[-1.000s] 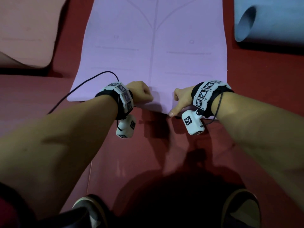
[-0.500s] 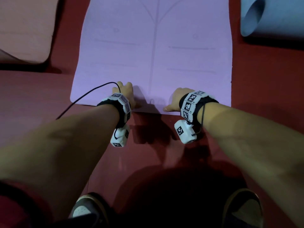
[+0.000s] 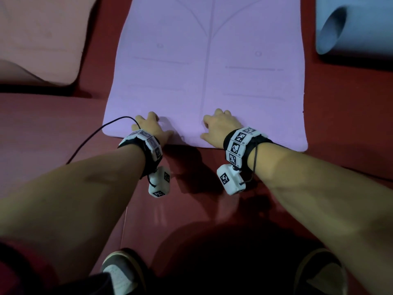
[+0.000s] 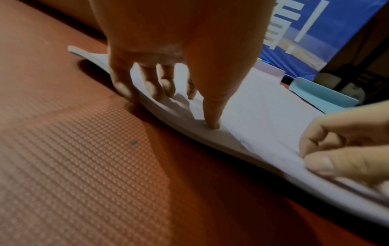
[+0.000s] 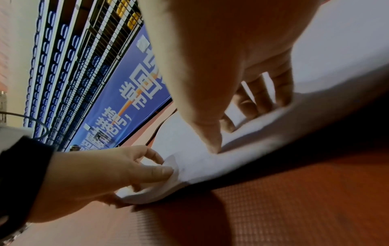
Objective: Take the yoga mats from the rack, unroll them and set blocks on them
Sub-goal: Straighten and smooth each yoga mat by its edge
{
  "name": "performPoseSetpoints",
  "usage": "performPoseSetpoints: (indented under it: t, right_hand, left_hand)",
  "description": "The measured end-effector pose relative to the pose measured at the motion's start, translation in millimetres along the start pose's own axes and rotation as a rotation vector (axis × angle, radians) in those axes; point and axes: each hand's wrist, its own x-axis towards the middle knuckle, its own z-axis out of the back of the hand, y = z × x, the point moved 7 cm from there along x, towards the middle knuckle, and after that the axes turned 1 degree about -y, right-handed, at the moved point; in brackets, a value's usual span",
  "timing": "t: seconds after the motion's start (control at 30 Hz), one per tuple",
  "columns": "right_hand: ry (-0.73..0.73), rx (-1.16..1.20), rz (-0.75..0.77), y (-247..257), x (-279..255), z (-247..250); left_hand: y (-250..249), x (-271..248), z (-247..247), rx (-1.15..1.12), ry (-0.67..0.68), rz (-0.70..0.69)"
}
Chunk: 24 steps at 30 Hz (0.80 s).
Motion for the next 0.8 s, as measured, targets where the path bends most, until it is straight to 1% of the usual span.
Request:
performPoseSetpoints:
  t: [0.07, 0.13, 0.2, 0.27, 0.4, 0.5, 0.7, 0.8]
  right_hand:
    - [-0.053, -0.019, 0.065, 9, 3, 1]
    - [-0.042, -0.031, 0.16, 25, 6, -6]
    - [0.031, -0.003, 0.185, 39, 9, -21]
    - [0.06, 0.004, 0.159, 47, 11, -38]
    - [-0.02, -0.025, 0.153, 50, 2, -58]
    - [-0.021, 0.032, 0.167, 46, 1, -60]
    - [0.028, 0.0, 0.252, 39, 2, -60]
    - [-0.009, 0.017, 0.263, 36, -2, -54]
  left_hand:
    - [2, -1, 6, 0.193, -0.043, -0.021]
    - [3, 3, 12, 0.29, -0.093, -0.056]
    - [8, 7, 11, 0.238, -0.095, -0.097]
    - [15, 10, 4, 0.156, -0.055, -0.125]
    - [23, 9, -10, 0.168, 0.059, -0.106]
    - [22, 11, -12, 0.178, 0.118, -0.087]
    - [21, 12, -11, 0.207, 0.069, -0.105]
    - [21, 16, -5, 0.184, 0.077, -0.089]
